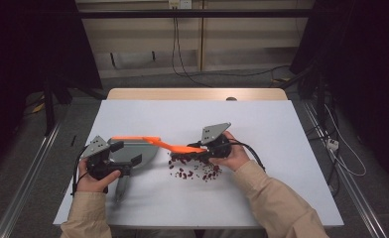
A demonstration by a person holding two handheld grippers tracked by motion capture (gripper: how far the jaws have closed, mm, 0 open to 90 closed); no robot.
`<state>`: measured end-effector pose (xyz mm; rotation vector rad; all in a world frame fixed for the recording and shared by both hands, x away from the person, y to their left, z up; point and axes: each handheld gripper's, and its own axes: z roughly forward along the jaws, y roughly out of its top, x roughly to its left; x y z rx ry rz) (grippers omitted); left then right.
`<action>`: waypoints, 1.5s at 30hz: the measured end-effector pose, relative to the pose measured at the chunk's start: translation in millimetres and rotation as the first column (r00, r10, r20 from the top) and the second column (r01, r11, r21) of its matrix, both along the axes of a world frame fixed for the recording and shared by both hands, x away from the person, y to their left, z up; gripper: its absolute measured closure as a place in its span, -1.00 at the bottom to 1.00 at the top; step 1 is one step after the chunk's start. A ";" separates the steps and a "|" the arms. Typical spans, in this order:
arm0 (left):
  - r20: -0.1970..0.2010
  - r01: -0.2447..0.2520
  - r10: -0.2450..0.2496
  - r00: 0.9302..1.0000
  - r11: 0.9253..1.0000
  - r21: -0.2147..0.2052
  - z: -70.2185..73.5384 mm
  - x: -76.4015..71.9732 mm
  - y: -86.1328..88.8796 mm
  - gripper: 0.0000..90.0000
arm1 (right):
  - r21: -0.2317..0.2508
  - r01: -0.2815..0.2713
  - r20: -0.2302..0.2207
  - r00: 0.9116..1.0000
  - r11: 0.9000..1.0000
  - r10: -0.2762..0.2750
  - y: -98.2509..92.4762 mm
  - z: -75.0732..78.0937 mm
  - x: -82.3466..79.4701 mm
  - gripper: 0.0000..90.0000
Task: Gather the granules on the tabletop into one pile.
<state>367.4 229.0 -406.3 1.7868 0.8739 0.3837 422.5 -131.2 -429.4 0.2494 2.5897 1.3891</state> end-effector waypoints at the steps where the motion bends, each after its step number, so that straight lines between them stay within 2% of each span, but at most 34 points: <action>1: 0.000 0.000 0.000 1.000 1.000 0.000 -0.1 -0.1 0.0 -0.81 | -0.003 -0.003 0.005 1.000 1.000 0.003 -0.6 0.4 -1.8 0.57; 6: 0.001 -0.001 0.001 1.000 1.000 -0.001 0.0 -0.5 0.0 -0.81 | 0.007 0.008 0.009 1.000 1.000 -0.008 -3.7 4.2 -5.0 0.58; 11: 0.001 -0.003 0.003 1.000 1.000 -0.002 0.0 -0.2 0.2 -0.81 | 0.062 0.053 0.015 0.998 0.997 -0.054 -3.4 9.0 5.7 0.58; 16: -0.001 -0.005 0.005 1.000 1.000 -0.001 -0.5 0.6 0.9 -0.81 | 0.058 0.077 0.052 0.995 0.995 -0.080 10.5 10.8 21.4 0.58; 18: -0.002 -0.006 0.006 1.000 1.000 -0.005 -1.1 0.7 1.4 -0.81 | 0.057 0.065 0.044 0.997 0.996 -0.067 18.3 9.7 27.9 0.58; 21: -0.006 -0.010 0.010 1.000 1.000 -0.003 -2.0 0.8 2.9 -0.81 | 0.008 0.042 0.036 0.998 0.999 -0.042 30.6 3.1 32.9 0.58; 23: -0.007 -0.010 0.010 1.000 1.000 0.001 -2.3 0.5 4.6 -0.81 | 0.022 0.018 0.012 1.000 1.000 -0.018 33.8 -0.9 31.9 0.58; 28: -0.003 -0.017 0.017 1.000 1.000 -0.001 -1.8 -0.3 6.4 -0.81 | -0.001 -0.016 0.007 1.000 1.000 0.016 30.0 1.5 23.5 0.58; 35: -0.003 -0.015 0.015 1.000 1.000 -0.002 -1.6 -0.6 4.6 -0.81 | 0.009 -0.025 -0.002 1.000 1.000 0.025 17.2 1.9 6.7 0.58; 38: 0.001 -0.009 0.009 1.000 1.000 0.001 -1.0 -0.3 3.5 -0.81 | 0.023 -0.002 -0.002 1.000 1.000 0.002 11.9 2.0 3.3 0.58; 41: 0.004 -0.007 0.007 1.000 1.000 0.003 -0.2 -0.1 3.2 -0.81 | 0.058 0.037 -0.014 0.999 0.998 -0.036 5.7 4.6 3.0 0.58; 45: 0.003 -0.011 0.011 1.000 1.000 -0.003 -0.2 0.0 3.8 -0.81 | 0.128 0.110 -0.047 0.993 0.986 -0.105 0.5 14.1 0.1 0.58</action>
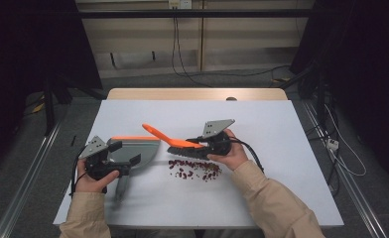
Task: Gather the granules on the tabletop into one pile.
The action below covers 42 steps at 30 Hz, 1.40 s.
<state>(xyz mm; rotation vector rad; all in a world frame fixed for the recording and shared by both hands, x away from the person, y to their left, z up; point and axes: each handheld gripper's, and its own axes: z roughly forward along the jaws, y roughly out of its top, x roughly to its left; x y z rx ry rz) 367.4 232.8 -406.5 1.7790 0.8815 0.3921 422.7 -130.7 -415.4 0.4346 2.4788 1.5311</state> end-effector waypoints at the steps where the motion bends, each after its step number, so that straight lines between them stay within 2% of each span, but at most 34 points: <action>1: 0.000 0.002 -0.002 1.000 1.000 0.002 -0.1 0.2 0.3 -0.81 | 0.019 0.021 -0.011 1.000 1.000 -0.021 -0.1 2.9 -2.2 0.58; 4: -0.001 0.000 0.000 1.000 1.000 0.001 0.0 0.0 0.3 -0.81 | 0.062 0.088 -0.062 0.994 0.994 -0.085 2.8 8.6 -11.5 0.58; 6: 0.002 0.002 -0.002 1.000 1.000 0.003 0.2 -0.2 0.4 -0.81 | 0.094 0.151 -0.121 0.983 0.984 -0.139 6.7 8.2 -20.0 0.58; 7: 0.002 0.001 -0.001 1.000 1.000 0.005 0.1 -0.2 0.4 -0.81 | 0.119 0.184 -0.164 0.973 0.976 -0.163 8.0 6.5 -24.1 0.58; 9: -0.001 -0.001 0.001 1.000 1.000 0.005 -0.1 -0.4 0.3 -0.81 | 0.157 0.259 -0.232 0.948 0.953 -0.219 11.3 1.9 -33.6 0.58; 12: 0.003 0.003 -0.004 1.000 1.000 0.007 0.3 -0.3 0.1 -0.81 | 0.184 0.357 -0.299 0.908 0.916 -0.294 19.4 -4.3 -47.8 0.58; 13: 0.003 0.002 -0.002 1.000 1.000 0.003 0.4 -0.4 -0.3 -0.81 | 0.190 0.380 -0.311 0.898 0.905 -0.312 23.2 -6.2 -51.5 0.58; 14: 0.003 0.003 -0.003 1.000 1.000 0.004 0.8 -0.5 -0.5 -0.81 | 0.182 0.396 -0.308 0.892 0.900 -0.330 27.3 -7.3 -54.7 0.58; 15: 0.007 0.005 -0.005 1.000 1.000 0.004 1.2 -0.7 -0.7 -0.81 | 0.179 0.406 -0.299 0.890 0.896 -0.344 31.4 -8.5 -57.0 0.58; 17: 0.008 0.004 -0.004 1.000 1.000 0.002 2.0 -1.2 -0.8 -0.81 | 0.185 0.424 -0.319 0.879 0.887 -0.353 37.5 -12.3 -58.9 0.58; 22: 0.009 0.001 -0.001 1.000 1.000 0.003 2.2 -1.3 1.2 -0.81 | 0.167 0.441 -0.341 0.865 0.882 -0.368 50.7 -18.2 -61.7 0.58; 25: 0.010 0.002 -0.002 1.000 1.000 0.004 2.3 -1.3 1.2 -0.81 | 0.184 0.447 -0.357 0.860 0.875 -0.365 56.8 -19.9 -63.2 0.58; 29: 0.011 0.001 -0.001 1.000 1.000 0.003 2.4 -1.6 0.3 -0.81 | 0.163 0.479 -0.364 0.842 0.862 -0.399 63.5 -23.0 -66.3 0.58; 30: 0.012 0.001 -0.001 1.000 1.000 0.004 2.4 -1.7 0.0 -0.81 | 0.151 0.490 -0.367 0.834 0.859 -0.411 64.0 -25.9 -65.9 0.58; 31: 0.012 0.002 -0.002 1.000 1.000 0.004 2.4 -1.7 -0.1 -0.81 | 0.148 0.497 -0.365 0.831 0.855 -0.420 63.7 -27.9 -65.5 0.58; 34: 0.015 0.004 -0.004 1.000 1.000 0.007 2.8 -1.8 0.1 -0.81 | 0.123 0.529 -0.382 0.806 0.839 -0.453 59.1 -28.0 -62.9 0.58; 39: 0.016 0.004 -0.004 1.000 1.000 0.009 2.8 -2.0 0.0 -0.81 | 0.091 0.568 -0.399 0.773 0.818 -0.493 48.2 -29.9 -60.7 0.58; 40: 0.016 0.005 -0.005 1.000 1.000 0.011 2.7 -1.9 -0.2 -0.81 | 0.089 0.578 -0.412 0.763 0.811 -0.498 46.7 -29.9 -61.0 0.58; 42: 0.014 0.002 -0.002 1.000 1.000 0.009 2.6 -2.1 -1.0 -0.81 | 0.085 0.590 -0.422 0.752 0.803 -0.507 43.5 -30.5 -61.3 0.58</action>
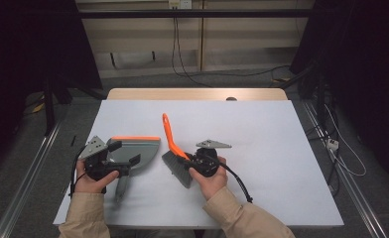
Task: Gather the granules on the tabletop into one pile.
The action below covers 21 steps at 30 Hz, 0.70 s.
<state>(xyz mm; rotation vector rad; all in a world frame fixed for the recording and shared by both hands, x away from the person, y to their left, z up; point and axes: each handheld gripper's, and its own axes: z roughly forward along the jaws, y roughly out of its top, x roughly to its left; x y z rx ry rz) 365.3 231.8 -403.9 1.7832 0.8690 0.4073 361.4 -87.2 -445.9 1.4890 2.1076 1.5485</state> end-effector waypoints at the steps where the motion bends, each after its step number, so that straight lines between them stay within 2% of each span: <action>1: 0.001 0.002 -0.002 1.000 1.000 0.000 0.0 -0.1 -0.2 -0.81 | -0.001 0.003 0.001 1.000 1.000 -0.003 -1.4 -0.3 -0.1 0.57; 12: 0.002 0.004 -0.004 1.000 1.000 0.001 -0.3 0.1 -1.1 -0.81 | -0.006 0.053 -0.027 0.998 0.999 -0.053 -20.4 -0.6 -4.1 0.57; 18: 0.002 0.007 -0.007 1.000 1.000 0.004 -0.6 0.6 -1.4 -0.81 | -0.019 0.072 -0.028 0.997 0.997 -0.073 -33.3 0.2 -5.2 0.57; 21: 0.003 0.007 -0.007 1.000 1.000 0.004 -0.6 0.7 -1.5 -0.81 | -0.011 0.084 -0.035 0.996 0.996 -0.084 -40.0 -0.6 -5.2 0.57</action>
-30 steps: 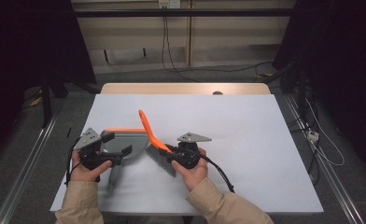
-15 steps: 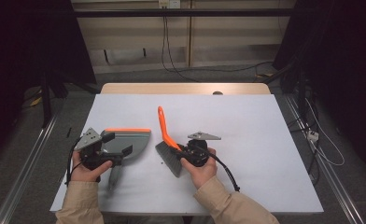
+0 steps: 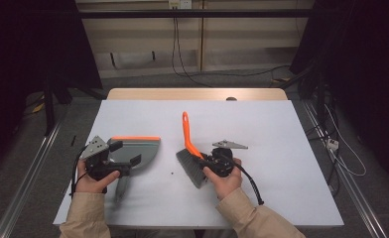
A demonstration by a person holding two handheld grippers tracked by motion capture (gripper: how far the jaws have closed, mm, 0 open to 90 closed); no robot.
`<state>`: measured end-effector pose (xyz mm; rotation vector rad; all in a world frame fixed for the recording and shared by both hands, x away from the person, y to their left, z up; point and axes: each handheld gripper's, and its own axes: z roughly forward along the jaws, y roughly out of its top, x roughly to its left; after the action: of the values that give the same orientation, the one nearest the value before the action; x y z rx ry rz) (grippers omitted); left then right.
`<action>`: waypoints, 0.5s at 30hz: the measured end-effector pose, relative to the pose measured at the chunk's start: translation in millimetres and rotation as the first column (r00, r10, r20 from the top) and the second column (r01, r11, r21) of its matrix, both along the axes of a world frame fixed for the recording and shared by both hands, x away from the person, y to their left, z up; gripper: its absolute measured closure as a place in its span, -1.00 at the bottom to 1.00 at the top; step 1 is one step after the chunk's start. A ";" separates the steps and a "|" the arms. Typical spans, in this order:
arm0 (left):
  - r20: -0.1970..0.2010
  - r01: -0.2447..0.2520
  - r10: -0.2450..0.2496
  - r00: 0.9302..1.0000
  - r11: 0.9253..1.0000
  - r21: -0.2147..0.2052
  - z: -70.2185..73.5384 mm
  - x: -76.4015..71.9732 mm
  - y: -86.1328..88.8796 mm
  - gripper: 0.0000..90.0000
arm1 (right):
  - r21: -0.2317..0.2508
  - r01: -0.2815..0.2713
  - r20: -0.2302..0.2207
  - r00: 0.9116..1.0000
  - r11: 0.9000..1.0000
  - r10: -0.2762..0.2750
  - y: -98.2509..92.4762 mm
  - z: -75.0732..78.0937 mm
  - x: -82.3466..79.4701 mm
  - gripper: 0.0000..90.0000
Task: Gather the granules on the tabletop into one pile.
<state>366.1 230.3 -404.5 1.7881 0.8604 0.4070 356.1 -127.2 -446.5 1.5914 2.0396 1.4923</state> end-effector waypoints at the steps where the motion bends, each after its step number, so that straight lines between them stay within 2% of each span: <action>1: -0.001 0.001 -0.001 1.000 1.000 0.001 0.1 0.0 -0.2 -0.81 | 0.004 0.003 -0.004 1.000 1.000 -0.003 -1.6 0.1 -0.2 0.57; 5: 0.001 0.002 -0.002 1.000 1.000 0.003 0.3 -0.2 -0.5 -0.81 | 0.009 0.016 -0.002 1.000 1.000 -0.016 -6.5 0.1 -1.2 0.57; 11: 0.005 0.000 0.000 1.000 1.000 0.000 0.9 -0.3 -0.4 -0.81 | 0.053 0.029 -0.010 1.000 0.998 -0.029 -11.3 -0.3 -1.0 0.58; 15: 0.004 0.000 0.000 1.000 1.000 0.000 1.0 -0.1 -0.4 -0.81 | 0.064 0.014 0.015 1.000 0.998 -0.015 -8.8 4.8 -1.8 0.58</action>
<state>366.0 229.9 -403.5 1.7862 0.8581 0.4104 354.3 -136.0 -441.7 1.6094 1.9870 1.5747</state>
